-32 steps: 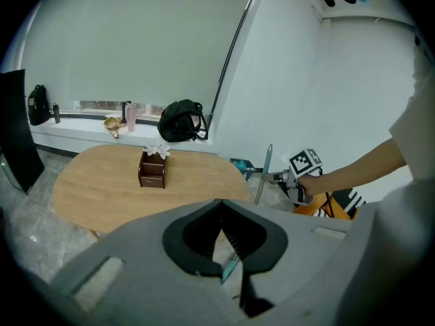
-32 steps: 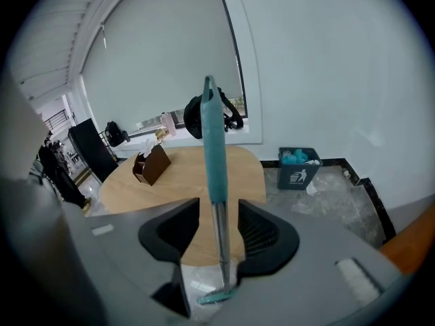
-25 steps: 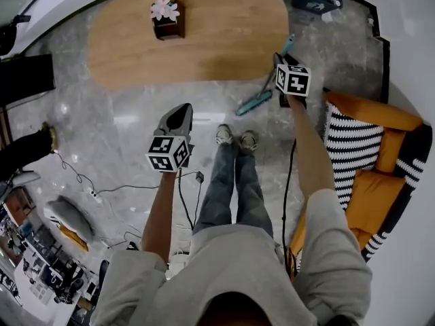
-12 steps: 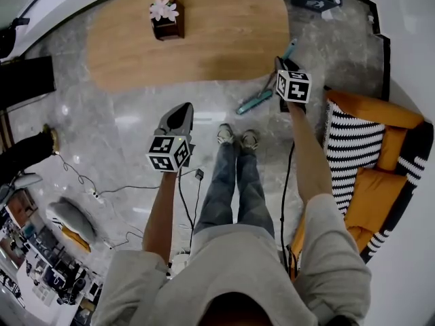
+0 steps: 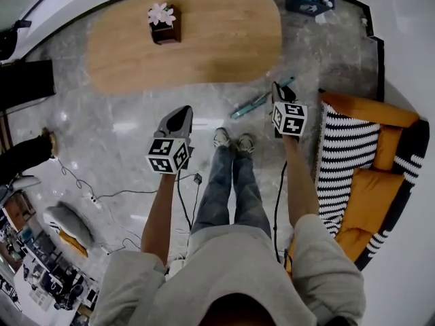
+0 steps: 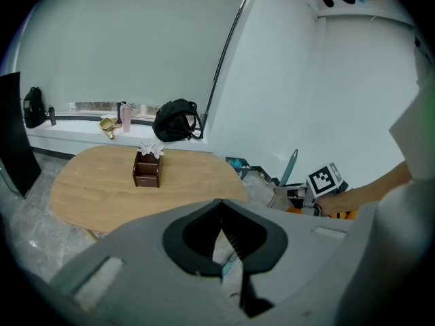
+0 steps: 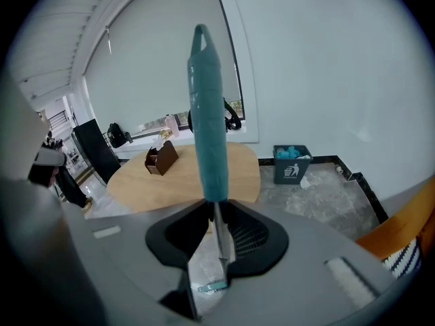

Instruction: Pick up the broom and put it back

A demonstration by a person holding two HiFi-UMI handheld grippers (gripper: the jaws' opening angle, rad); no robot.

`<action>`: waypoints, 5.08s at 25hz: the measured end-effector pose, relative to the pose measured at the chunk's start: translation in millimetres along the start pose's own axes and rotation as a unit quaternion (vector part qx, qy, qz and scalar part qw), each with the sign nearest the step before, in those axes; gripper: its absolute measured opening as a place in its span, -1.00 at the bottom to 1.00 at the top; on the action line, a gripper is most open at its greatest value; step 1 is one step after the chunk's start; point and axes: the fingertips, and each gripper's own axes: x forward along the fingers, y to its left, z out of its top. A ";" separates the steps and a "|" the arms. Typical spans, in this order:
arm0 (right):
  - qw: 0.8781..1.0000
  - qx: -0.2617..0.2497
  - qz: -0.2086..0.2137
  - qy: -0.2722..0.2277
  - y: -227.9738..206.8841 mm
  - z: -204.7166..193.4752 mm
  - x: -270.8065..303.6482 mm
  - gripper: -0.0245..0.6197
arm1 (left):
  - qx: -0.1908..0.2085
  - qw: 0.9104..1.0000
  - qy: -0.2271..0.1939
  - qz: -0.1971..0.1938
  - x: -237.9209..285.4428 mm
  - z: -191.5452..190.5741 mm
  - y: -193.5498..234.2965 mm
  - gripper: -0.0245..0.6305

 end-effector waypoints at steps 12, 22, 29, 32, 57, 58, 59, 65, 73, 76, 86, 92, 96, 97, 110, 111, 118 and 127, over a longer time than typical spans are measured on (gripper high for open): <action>0.998 -0.055 0.036 -0.024 38.0 -14.2 -96.2 -0.65 | 0.011 1.000 -0.028 -0.001 -46.6 1.2 -48.7 -0.92; 0.990 -0.097 0.080 -0.067 91.2 25.7 -166.0 -0.65 | -0.006 0.995 -0.089 0.047 -129.8 10.6 -56.9 -0.92; 0.975 -0.161 0.134 -0.069 154.4 31.0 -192.3 -0.65 | -0.027 0.986 -0.131 0.099 -197.5 4.6 -42.6 -0.92; 0.965 -0.190 0.168 -0.068 189.8 31.9 -198.9 -0.65 | -0.041 0.980 -0.147 0.129 -229.9 -5.9 -28.4 -0.92; 0.876 -0.309 0.363 -0.076 577.5 23.8 -215.1 -0.65 | -0.161 0.903 -0.240 0.319 -523.3 -139.6 159.3 -0.92; 0.874 -0.311 0.365 -0.078 589.3 24.1 -215.2 -0.65 | -0.162 0.900 -0.245 0.321 -530.7 -142.0 167.3 -0.92; 0.872 -0.314 0.368 -0.081 601.2 24.9 -215.0 -0.65 | -0.164 0.898 -0.250 0.324 -538.0 -143.5 175.3 -0.92; 0.862 -0.331 0.373 -0.086 663.8 23.6 -213.4 -0.65 | -0.170 0.889 -0.263 0.334 -579.6 -154.4 214.3 -0.92; 0.879 -0.310 0.352 -0.089 676.6 31.2 -199.3 -0.65 | -0.161 0.894 -0.266 0.323 -590.1 -145.3 244.9 -0.92; 0.892 -0.290 0.335 -0.088 658.7 40.8 -190.0 -0.65 | -0.146 0.907 -0.258 0.299 -566.3 -120.3 247.4 -0.92; 0.943 -0.213 0.231 -0.105 541.0 88.2 -165.1 -0.65 | -0.058 0.958 -0.217 0.177 -431.8 3.0 224.0 -0.92; 0.965 -0.170 0.163 -0.115 447.9 104.6 -157.2 -0.65 | -0.009 0.974 -0.197 0.109 -348.0 60.1 182.1 -0.92; 0.976 -0.142 0.119 -0.116 395.9 102.2 -158.1 -0.65 | 0.015 0.981 -0.182 0.069 -305.5 77.8 154.1 -0.92; 0.978 -0.135 0.109 -0.115 385.5 100.5 -158.8 -0.65 | 0.020 0.982 -0.176 0.058 -295.9 79.2 147.9 -0.92; 0.995 -0.059 -0.014 -0.085 318.8 58.4 -157.7 -0.65 | 0.042 0.993 -0.109 -0.027 -229.4 61.2 149.1 -0.92; 0.995 -0.055 -0.021 -0.084 317.5 55.3 -156.4 -0.65 | 0.042 0.993 -0.106 -0.030 -226.4 58.5 152.0 -0.92; 0.996 -0.041 -0.043 -0.069 306.9 34.2 -138.7 -0.65 | 0.036 0.995 -0.085 -0.035 -203.0 38.3 166.0 -0.92; 0.998 -0.023 -0.045 -0.043 296.1 14.6 -89.5 -0.65 | 0.024 0.997 -0.065 -0.034 -172.7 21.4 183.1 -0.92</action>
